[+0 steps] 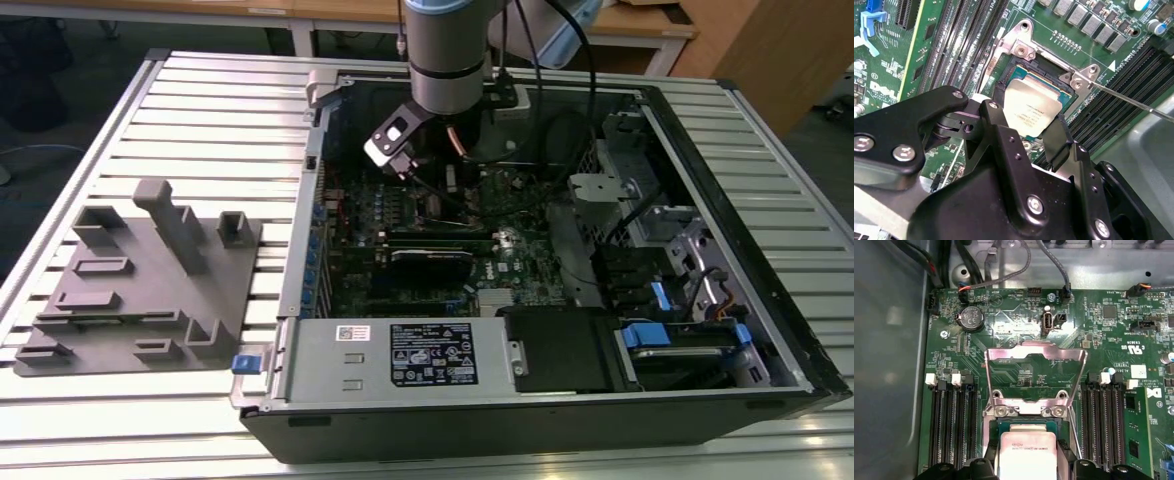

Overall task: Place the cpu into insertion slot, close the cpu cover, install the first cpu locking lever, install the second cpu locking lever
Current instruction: 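Place the cpu into insertion slot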

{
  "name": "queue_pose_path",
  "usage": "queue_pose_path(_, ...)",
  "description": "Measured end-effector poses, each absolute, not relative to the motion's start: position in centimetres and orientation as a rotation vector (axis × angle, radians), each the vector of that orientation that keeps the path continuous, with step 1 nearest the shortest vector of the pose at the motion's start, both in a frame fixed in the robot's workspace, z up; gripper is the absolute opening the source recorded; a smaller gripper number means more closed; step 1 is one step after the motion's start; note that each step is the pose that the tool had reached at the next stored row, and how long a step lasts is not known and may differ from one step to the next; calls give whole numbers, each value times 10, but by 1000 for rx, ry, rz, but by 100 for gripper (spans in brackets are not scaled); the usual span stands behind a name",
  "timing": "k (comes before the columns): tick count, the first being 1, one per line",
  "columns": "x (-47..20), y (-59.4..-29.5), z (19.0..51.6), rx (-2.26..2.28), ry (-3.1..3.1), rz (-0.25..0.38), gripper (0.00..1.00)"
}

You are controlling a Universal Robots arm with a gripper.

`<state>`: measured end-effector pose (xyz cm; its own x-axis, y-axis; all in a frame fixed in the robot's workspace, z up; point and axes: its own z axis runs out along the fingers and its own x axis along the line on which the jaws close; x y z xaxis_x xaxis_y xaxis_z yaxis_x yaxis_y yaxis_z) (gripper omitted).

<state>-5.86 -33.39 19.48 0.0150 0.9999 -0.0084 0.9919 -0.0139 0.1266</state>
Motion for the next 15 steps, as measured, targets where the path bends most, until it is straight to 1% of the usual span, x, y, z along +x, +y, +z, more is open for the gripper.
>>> queue_pose_path(15,-59,-334,194,2161,2142,128,54)
